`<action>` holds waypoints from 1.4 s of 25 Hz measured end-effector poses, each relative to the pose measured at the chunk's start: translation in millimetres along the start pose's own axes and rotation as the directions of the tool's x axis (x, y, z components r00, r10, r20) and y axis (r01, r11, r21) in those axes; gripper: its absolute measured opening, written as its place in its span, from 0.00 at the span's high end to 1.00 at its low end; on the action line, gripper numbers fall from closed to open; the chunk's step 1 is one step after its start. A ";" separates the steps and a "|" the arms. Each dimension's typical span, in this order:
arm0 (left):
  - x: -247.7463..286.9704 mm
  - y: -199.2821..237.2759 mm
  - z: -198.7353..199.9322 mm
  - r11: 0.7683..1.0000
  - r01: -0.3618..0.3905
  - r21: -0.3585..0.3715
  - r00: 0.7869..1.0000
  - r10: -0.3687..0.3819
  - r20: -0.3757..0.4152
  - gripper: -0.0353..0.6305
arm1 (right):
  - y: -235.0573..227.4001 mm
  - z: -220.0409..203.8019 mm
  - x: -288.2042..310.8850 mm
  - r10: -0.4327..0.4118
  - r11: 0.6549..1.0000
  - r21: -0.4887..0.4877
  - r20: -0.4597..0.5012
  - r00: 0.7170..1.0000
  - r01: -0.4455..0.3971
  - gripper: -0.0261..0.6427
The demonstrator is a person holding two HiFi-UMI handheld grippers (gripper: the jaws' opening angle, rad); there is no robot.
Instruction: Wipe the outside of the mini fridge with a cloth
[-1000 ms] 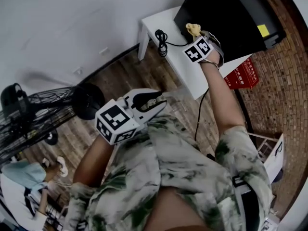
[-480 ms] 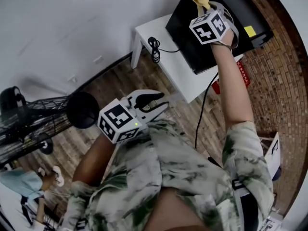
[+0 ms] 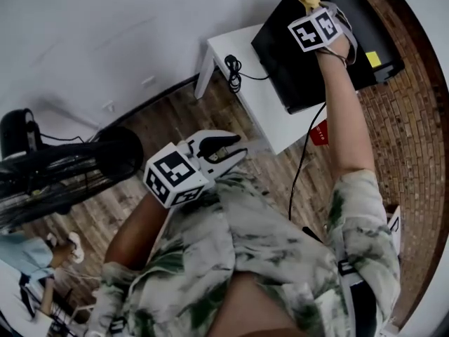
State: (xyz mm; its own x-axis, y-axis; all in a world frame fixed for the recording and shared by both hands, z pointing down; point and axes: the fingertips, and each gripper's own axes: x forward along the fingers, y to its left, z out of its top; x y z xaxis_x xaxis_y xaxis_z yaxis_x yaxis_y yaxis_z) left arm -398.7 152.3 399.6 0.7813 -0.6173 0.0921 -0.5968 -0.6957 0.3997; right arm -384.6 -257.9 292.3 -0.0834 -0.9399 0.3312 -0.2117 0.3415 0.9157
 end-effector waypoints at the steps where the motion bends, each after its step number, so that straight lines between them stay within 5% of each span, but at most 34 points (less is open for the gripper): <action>1: -0.3 0.9 -0.6 1.000 -0.005 -0.003 1.000 0.005 0.001 0.78 | 5.1 -2.1 4.8 0.011 1.000 -0.002 -0.009 1.000 -0.011 0.82; 19: -9.5 21.1 -13.3 0.994 -0.102 -0.039 0.995 0.102 -0.003 0.78 | 117.3 -18.9 71.2 0.161 0.984 -0.060 -0.119 0.980 -0.169 0.82; 35: -25.2 44.4 -20.7 0.973 -0.215 -0.082 0.977 0.215 -0.012 0.78 | 235.8 -40.9 121.3 0.321 0.934 -0.088 -0.210 0.923 -0.345 0.82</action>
State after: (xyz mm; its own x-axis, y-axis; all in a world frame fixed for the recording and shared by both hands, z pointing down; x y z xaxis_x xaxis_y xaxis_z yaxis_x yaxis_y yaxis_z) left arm -441.1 144.6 433.9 0.6370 -0.7479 0.1865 -0.7337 -0.5141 0.4442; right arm -404.8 -291.7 557.7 0.0591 -0.7596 0.6477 -0.0837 0.6428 0.7614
